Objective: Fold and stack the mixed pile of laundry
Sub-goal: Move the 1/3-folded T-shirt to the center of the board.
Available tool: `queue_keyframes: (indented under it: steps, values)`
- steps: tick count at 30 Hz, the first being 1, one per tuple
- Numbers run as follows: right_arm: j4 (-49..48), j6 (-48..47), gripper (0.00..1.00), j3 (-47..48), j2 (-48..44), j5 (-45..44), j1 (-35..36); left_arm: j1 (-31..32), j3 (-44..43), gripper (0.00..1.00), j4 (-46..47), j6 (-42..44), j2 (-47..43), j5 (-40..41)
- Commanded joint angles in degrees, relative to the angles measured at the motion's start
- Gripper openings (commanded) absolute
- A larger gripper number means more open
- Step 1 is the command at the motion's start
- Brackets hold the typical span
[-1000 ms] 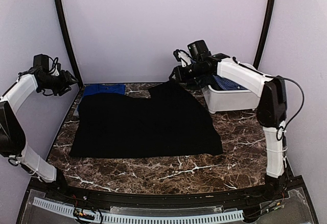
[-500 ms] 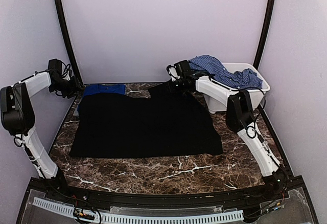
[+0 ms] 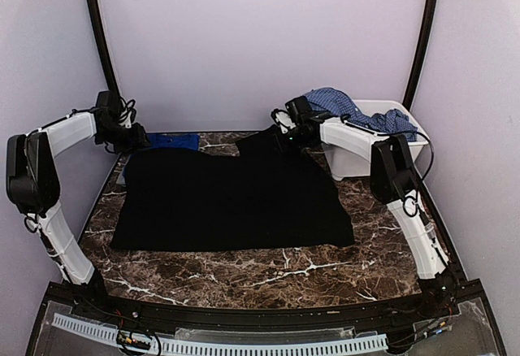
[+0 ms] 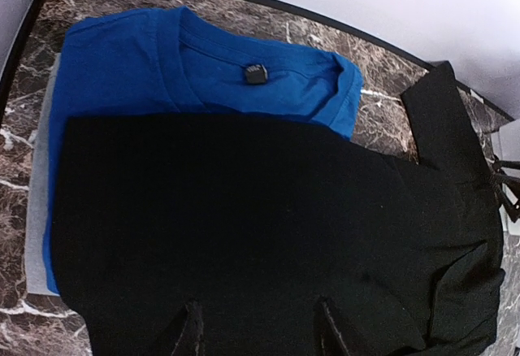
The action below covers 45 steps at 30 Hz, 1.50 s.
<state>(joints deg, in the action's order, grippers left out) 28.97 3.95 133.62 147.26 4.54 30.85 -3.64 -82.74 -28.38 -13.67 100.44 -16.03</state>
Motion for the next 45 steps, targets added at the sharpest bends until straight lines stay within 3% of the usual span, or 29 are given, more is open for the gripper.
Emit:
queue_keyframes:
  steps: [1,11,30,45]
  values:
    - [0.0,1.0,0.44,-0.2,-4.0,3.2,-1.7,0.1,0.1,0.45,0.8,2.0,-2.5,5.8]
    - [-1.1,3.4,0.42,-8.5,-9.3,10.6,-2.2,-0.7,-17.9,0.37,-6.8,9.6,12.0,15.0]
    - [-0.6,4.4,0.41,-11.7,-11.5,12.9,-2.3,-4.6,-29.8,0.31,-5.3,12.3,26.6,16.2]
    - [-0.8,4.7,0.41,-12.6,-11.1,13.3,-2.4,-4.6,-29.3,0.30,-4.8,12.5,30.8,12.0]
